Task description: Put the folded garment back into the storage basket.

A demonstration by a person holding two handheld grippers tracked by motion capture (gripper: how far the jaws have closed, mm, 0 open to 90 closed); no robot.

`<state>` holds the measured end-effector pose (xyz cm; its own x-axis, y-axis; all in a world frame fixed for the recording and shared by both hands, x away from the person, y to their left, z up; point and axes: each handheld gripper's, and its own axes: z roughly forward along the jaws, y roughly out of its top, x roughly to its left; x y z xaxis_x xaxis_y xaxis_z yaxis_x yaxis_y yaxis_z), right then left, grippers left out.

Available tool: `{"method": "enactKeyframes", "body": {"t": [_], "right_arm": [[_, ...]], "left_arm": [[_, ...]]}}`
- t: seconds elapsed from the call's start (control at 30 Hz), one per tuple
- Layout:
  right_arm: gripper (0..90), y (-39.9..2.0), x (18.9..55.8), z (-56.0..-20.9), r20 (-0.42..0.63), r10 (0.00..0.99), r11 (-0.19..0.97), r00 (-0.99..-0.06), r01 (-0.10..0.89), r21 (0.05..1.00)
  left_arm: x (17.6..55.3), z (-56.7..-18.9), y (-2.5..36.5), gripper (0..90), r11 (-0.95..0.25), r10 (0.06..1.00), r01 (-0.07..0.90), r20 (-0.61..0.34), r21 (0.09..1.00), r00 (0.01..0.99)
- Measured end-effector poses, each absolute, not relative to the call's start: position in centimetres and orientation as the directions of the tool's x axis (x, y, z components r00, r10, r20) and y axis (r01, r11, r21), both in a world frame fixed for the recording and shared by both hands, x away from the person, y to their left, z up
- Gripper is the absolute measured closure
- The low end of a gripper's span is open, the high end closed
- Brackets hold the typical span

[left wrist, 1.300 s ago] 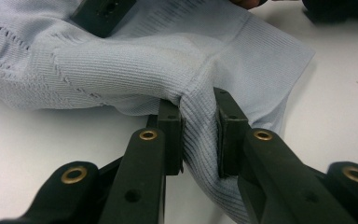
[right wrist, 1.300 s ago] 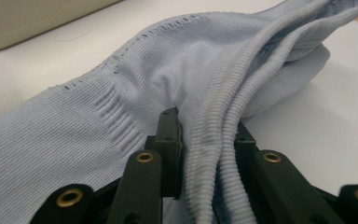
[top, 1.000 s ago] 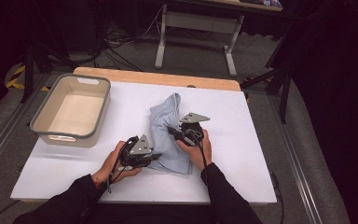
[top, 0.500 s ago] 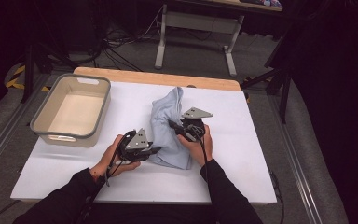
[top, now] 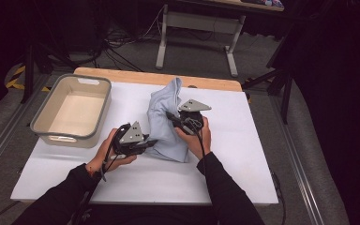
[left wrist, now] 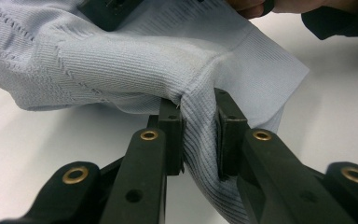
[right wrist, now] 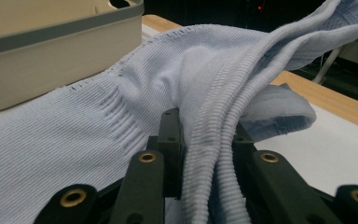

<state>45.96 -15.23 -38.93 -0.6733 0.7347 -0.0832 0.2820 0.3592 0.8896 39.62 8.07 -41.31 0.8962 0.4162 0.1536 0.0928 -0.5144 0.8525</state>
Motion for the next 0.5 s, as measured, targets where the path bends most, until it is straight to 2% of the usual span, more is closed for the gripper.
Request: {"method": "enactKeyframes", "body": {"t": [0.5], "right_arm": [[73.9,-13.8,46.6,-37.0,-0.104,0.735,0.351,-0.67,0.244,0.904]], "left_arm": [[40.3,-39.5,9.5,76.9,-0.515,0.433,0.082,0.177,0.853,0.884]]}}
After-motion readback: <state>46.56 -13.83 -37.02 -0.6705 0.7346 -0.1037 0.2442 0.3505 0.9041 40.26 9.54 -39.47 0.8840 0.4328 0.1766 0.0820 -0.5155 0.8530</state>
